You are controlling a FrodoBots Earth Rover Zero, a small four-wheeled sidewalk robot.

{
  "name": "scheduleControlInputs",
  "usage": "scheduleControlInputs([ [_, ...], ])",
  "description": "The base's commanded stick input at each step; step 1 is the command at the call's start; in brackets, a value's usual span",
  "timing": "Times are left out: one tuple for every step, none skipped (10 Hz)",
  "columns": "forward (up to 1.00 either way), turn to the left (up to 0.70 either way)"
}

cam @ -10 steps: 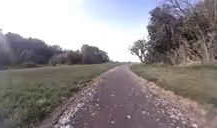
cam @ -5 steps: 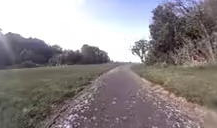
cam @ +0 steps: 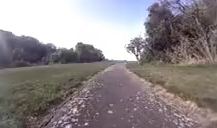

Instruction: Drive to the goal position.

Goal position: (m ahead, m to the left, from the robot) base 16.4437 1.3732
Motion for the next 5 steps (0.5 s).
scheduleControlInputs([
  [0.70,0.00],
  [0.70,0.00],
  [0.70,0.00],
  [0.70,0.00],
  [0.70,0.00],
])
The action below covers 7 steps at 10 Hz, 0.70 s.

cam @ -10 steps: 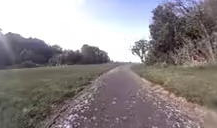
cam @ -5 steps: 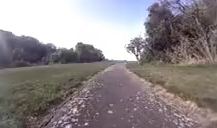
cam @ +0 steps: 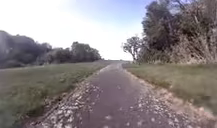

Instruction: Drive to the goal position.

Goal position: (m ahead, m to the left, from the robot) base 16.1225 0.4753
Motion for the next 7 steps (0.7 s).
scheduleControlInputs([
  [0.70,0.00],
  [0.70,0.00],
  [0.70,0.00],
  [0.70,0.00],
  [0.70,0.00],
  [0.70,0.00],
  [0.70,0.00],
])
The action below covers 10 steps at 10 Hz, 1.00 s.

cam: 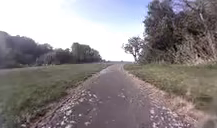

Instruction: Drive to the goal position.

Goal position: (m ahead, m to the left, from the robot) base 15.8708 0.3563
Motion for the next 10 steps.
scheduleControlInputs([
  [0.70,0.00],
  [0.70,0.00],
  [0.70,0.00],
  [0.70,0.00],
  [0.70,0.00],
  [0.70,0.00],
  [0.70,0.00],
  [0.70,0.00],
  [0.70,0.00],
  [0.70,0.00],
])
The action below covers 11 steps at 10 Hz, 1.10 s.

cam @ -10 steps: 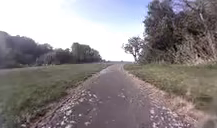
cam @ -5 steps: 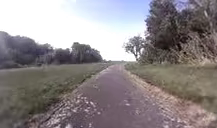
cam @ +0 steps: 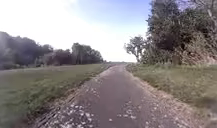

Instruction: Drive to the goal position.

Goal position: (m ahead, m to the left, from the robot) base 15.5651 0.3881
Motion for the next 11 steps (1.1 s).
scheduleControlInputs([
  [0.70,0.00],
  [0.70,0.00],
  [0.70,0.00],
  [0.70,0.00],
  [0.70,0.00],
  [0.70,0.00],
  [0.70,0.00],
  [0.70,0.00],
  [0.70,0.00],
  [0.70,-0.18],
  [0.70,-0.33],
])
